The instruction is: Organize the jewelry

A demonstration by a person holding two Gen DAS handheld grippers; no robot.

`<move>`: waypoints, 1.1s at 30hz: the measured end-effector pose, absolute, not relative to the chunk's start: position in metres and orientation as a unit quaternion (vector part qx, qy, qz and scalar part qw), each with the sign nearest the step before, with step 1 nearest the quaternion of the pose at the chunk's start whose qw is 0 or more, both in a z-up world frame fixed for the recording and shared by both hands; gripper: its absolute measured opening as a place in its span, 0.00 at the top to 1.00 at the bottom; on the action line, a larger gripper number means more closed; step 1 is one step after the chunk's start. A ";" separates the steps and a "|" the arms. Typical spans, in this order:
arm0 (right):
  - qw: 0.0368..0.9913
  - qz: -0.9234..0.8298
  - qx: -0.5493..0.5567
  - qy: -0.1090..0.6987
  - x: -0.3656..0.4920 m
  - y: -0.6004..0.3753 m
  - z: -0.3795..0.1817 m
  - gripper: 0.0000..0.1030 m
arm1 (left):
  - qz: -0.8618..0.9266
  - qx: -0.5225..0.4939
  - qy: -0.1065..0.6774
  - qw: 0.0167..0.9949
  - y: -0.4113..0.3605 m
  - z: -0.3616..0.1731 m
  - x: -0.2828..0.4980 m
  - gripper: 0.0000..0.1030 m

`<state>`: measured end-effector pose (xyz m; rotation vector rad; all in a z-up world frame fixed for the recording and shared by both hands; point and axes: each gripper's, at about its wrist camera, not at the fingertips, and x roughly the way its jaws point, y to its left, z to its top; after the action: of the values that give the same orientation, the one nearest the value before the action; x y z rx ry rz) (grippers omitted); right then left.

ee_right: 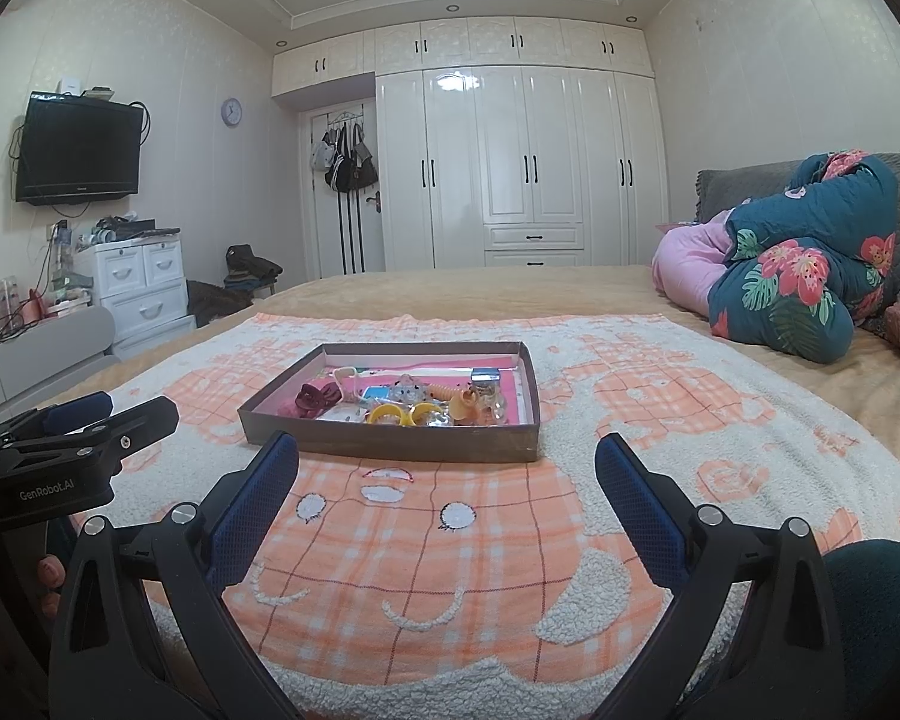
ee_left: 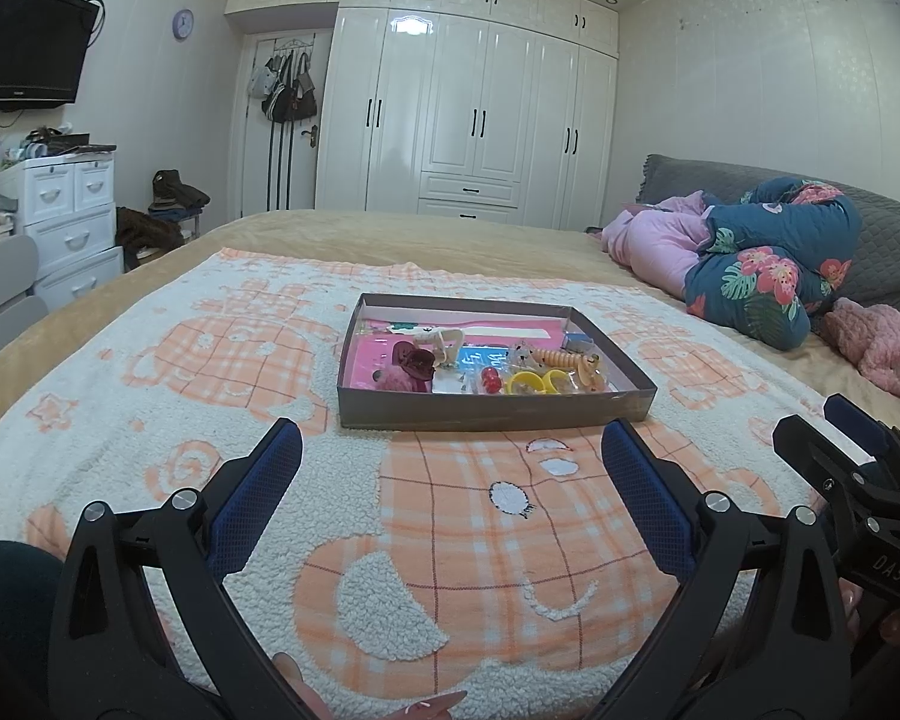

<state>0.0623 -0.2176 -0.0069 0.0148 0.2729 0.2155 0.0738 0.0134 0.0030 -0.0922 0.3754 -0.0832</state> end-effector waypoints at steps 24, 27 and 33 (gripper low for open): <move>0.985 0.107 0.005 0.137 0.062 -0.219 -0.009 0.06 | -0.042 -0.042 0.186 0.981 0.018 0.003 0.076 0.11; 0.985 0.106 0.005 0.139 0.062 -0.219 -0.010 0.06 | -0.047 -0.041 0.187 0.980 0.016 0.003 0.075 0.11; 0.984 0.106 0.005 0.142 0.064 -0.220 -0.011 0.06 | -0.052 -0.039 0.187 0.980 0.015 0.002 0.075 0.11</move>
<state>0.0638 -0.2196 -0.0112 0.0094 0.2852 0.2136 0.0747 0.0150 0.0023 -0.0776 0.3763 -0.1046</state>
